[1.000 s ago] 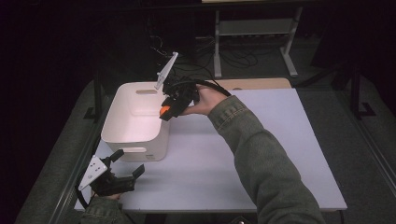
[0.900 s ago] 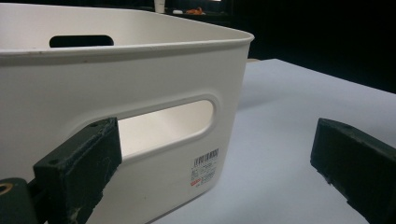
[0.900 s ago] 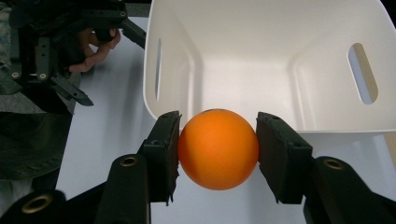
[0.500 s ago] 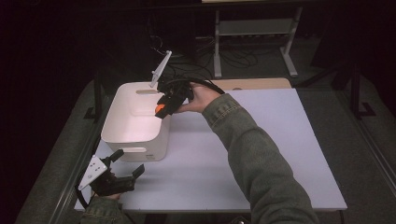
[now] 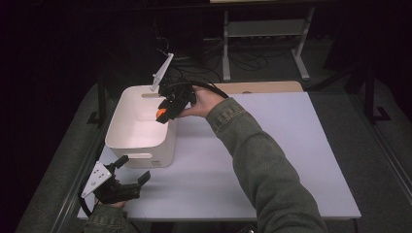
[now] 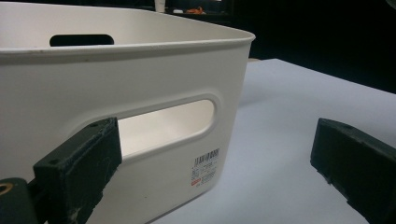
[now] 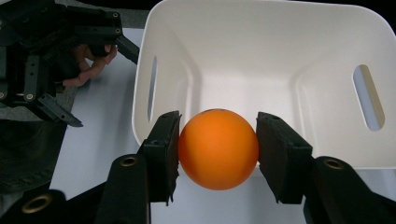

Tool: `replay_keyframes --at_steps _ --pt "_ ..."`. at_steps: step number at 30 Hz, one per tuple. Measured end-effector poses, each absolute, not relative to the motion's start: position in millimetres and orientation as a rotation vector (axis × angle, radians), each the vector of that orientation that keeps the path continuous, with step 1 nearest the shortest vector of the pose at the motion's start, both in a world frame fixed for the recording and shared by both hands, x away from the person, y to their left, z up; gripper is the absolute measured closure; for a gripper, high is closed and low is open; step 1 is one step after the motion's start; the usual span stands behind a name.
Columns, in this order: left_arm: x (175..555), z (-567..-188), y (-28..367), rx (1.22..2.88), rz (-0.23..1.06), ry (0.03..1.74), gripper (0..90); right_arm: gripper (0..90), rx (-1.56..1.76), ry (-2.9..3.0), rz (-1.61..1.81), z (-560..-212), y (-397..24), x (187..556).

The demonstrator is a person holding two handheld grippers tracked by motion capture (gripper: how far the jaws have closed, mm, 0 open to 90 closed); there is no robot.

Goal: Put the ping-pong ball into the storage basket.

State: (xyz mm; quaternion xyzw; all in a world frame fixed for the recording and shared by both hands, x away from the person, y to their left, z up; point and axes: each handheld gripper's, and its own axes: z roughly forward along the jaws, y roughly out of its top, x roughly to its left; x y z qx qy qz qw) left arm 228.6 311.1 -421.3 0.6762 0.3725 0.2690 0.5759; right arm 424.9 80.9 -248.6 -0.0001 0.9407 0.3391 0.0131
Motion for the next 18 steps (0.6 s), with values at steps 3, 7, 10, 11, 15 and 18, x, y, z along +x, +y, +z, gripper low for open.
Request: replay_keyframes --at_steps 3,7,10,11,15,18 --pt "228.5 -421.2 311.2 1.583 0.629 0.872 1.4 49.7 -0.011 2.933 1.065 -248.9 83.8 425.4" --pt "228.5 -421.1 311.4 1.583 0.629 0.871 1.4 49.7 -0.030 2.939 1.070 -250.8 89.2 425.1" --pt "228.5 -421.1 311.5 1.583 0.629 0.871 1.4 49.7 -0.037 2.945 1.069 -252.2 93.3 425.3" --pt "228.5 -421.1 311.5 1.583 0.629 0.871 1.4 49.7 -0.039 2.948 1.072 -252.7 94.7 425.4" --pt "228.5 -421.0 311.6 1.582 0.630 0.871 1.4 49.7 -0.047 2.948 1.096 -253.5 99.0 425.1" --pt "228.5 -421.0 311.5 1.580 0.629 0.871 1.4 49.7 -0.055 2.953 1.088 -255.7 102.8 425.0"
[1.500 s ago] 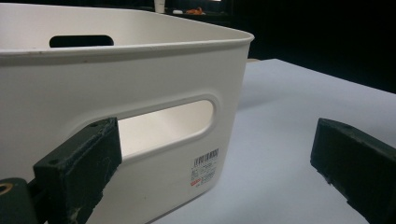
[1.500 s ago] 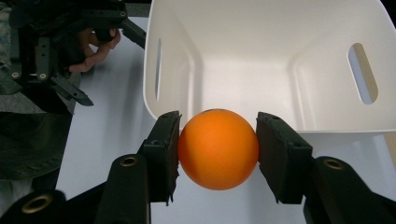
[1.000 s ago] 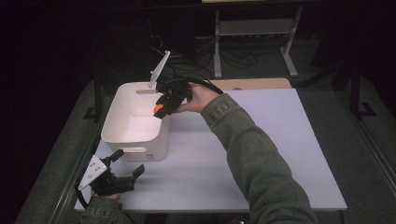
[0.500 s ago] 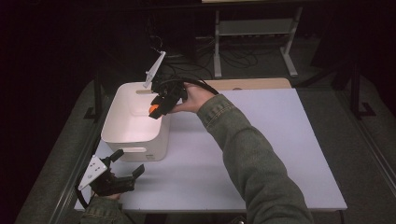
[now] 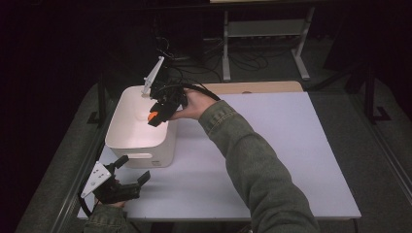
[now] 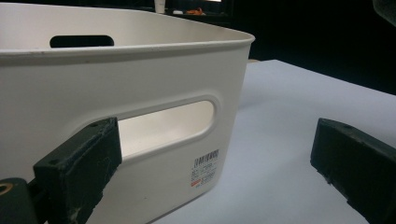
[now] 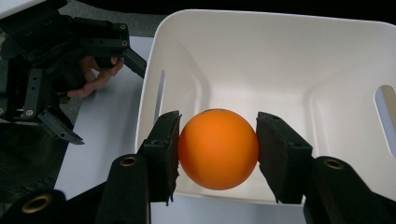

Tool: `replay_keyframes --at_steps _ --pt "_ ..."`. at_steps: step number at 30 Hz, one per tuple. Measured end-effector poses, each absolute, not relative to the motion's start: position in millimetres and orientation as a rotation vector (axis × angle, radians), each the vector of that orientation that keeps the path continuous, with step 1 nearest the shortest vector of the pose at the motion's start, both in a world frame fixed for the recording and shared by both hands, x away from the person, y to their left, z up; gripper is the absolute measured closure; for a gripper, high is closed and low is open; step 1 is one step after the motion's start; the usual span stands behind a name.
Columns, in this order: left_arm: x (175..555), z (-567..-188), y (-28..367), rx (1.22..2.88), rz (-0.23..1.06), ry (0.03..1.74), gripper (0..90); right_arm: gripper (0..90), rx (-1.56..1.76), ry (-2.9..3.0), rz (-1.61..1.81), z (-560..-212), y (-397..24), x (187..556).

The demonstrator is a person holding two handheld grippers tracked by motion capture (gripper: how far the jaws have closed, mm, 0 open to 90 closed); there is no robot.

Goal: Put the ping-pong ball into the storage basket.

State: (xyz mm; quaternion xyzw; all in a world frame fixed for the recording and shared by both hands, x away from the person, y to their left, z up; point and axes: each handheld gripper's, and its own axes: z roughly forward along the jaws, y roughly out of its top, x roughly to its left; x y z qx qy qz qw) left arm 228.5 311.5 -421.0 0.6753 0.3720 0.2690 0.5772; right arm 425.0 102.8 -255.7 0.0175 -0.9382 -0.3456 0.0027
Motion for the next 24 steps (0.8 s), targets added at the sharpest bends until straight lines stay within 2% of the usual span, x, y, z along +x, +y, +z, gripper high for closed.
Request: replay_keyframes --at_steps 24 --pt "228.7 -420.8 310.6 1.580 0.628 0.868 1.4 49.7 0.059 -2.939 -1.073 -279.4 132.0 428.5"
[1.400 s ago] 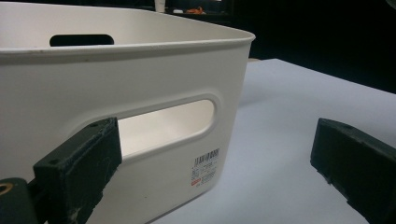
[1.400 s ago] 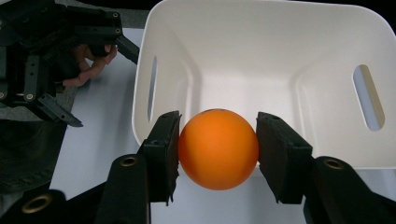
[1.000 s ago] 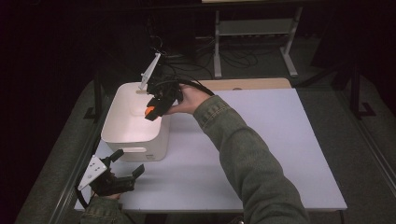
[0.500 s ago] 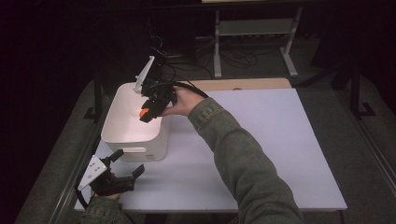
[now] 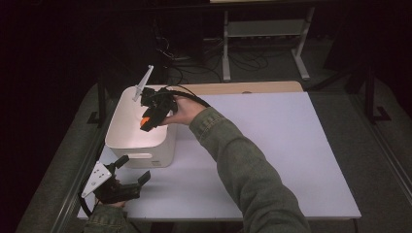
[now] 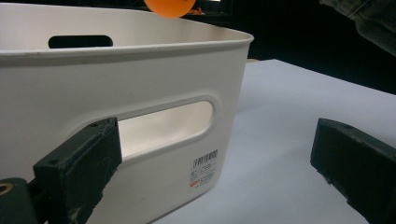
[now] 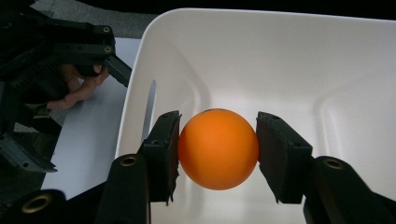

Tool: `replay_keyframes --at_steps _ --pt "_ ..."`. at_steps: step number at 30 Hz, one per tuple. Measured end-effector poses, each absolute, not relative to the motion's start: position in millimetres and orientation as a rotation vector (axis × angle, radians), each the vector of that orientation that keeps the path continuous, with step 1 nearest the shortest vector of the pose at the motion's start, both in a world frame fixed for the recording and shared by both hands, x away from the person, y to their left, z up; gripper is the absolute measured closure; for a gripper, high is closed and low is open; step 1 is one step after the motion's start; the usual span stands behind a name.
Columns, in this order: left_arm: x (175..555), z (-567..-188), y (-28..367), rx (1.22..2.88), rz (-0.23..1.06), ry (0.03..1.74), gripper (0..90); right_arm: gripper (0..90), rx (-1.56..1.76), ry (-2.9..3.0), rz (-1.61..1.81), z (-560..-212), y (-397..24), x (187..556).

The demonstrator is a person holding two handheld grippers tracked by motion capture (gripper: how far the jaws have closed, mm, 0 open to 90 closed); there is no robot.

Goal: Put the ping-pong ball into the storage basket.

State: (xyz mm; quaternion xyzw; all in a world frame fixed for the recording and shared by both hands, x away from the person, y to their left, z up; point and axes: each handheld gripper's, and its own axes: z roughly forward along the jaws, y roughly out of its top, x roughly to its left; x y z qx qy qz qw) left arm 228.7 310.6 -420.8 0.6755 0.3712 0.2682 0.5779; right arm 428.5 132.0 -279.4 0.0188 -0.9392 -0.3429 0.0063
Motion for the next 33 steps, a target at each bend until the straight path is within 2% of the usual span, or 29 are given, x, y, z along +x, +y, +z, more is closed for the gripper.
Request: replay_keyframes --at_steps 9,10,12,20,26,30,33 --pt "228.8 -420.8 310.4 1.581 0.626 0.869 1.4 48.9 0.028 -2.918 -1.090 -278.6 131.2 430.3" --pt "228.8 -420.8 310.4 1.579 0.626 0.869 1.4 47.2 0.020 -2.905 -1.096 -278.0 130.3 431.1" --pt "228.8 -420.7 310.7 1.582 0.626 0.869 1.4 37.5 0.002 -2.909 -1.108 -276.5 128.7 431.4" --pt "228.8 -420.8 310.5 1.584 0.625 0.869 1.4 16.8 -0.064 -2.909 -1.165 -271.9 118.1 433.3" --pt "228.6 -420.7 310.8 1.583 0.625 0.868 1.4 11.7 -0.097 -2.921 -1.206 -266.4 110.8 433.2" --pt "228.6 -420.8 310.9 1.586 0.624 0.867 1.4 1.7 -0.133 -2.958 -1.218 -263.3 106.3 433.1" --pt "228.4 -420.8 310.6 1.584 0.625 0.868 1.4 0.0 -0.157 -2.966 -1.231 -262.3 101.2 433.2"
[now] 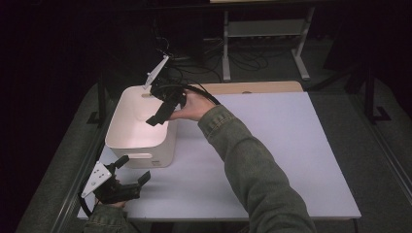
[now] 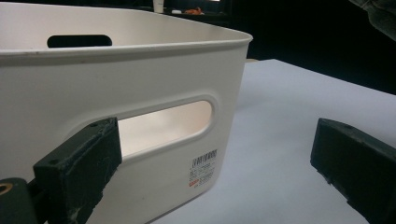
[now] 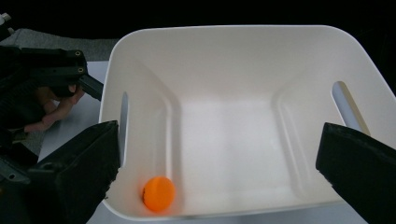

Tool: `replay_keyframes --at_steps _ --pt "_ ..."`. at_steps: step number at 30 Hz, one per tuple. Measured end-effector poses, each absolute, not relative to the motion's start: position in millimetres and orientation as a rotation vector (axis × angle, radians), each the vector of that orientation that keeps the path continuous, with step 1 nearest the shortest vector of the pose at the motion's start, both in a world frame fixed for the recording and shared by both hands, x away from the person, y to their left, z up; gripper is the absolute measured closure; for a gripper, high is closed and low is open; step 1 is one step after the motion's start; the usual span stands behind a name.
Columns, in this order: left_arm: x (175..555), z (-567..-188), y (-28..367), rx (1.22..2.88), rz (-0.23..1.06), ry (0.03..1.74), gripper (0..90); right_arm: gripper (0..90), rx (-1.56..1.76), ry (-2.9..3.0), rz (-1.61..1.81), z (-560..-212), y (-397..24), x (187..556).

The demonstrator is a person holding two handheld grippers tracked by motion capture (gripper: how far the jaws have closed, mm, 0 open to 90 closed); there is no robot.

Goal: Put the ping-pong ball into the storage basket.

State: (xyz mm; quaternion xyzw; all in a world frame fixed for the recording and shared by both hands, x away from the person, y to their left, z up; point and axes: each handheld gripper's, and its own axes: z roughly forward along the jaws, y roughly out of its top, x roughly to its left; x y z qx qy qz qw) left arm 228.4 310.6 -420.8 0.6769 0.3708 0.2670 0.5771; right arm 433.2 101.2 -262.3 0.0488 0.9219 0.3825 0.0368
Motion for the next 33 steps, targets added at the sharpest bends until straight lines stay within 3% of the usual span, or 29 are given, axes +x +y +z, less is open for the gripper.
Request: replay_keyframes --at_steps 33 --pt "230.8 -422.0 307.6 1.598 0.632 0.872 1.4 0.0 0.336 2.733 1.214 -266.4 17.5 426.8"
